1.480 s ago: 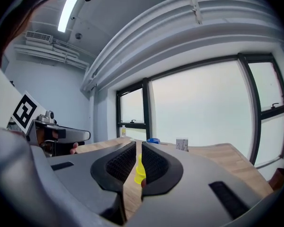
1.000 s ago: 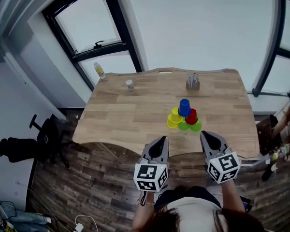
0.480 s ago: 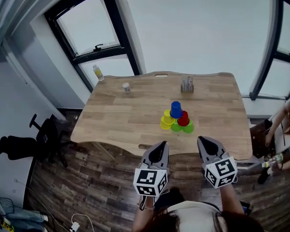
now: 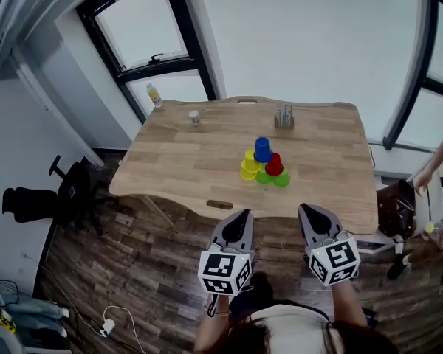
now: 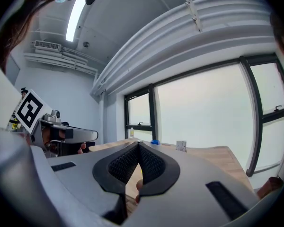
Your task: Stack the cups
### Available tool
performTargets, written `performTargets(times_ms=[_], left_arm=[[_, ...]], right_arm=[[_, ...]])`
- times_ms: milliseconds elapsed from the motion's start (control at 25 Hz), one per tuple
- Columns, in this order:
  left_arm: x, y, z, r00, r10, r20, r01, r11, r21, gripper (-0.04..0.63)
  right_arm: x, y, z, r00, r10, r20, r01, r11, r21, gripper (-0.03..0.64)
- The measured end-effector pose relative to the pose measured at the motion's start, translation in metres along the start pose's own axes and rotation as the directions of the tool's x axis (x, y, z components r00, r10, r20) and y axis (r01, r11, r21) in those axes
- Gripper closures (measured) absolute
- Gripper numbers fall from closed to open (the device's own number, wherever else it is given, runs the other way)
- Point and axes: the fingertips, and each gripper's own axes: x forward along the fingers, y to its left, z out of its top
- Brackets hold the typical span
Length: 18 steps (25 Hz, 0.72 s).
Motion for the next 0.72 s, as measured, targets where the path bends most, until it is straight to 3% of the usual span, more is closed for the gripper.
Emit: performTargets(times_ms=[720], left_arm=[[-0.030, -0.026, -0.001, 1.000, -0.011, -0.009, 0.011, 1.000, 0.004, 0.577]], right_arm=[[-0.034, 0.009, 0.002, 1.000, 0.001, -0.002, -0.001, 0.999, -0.040, 0.589]])
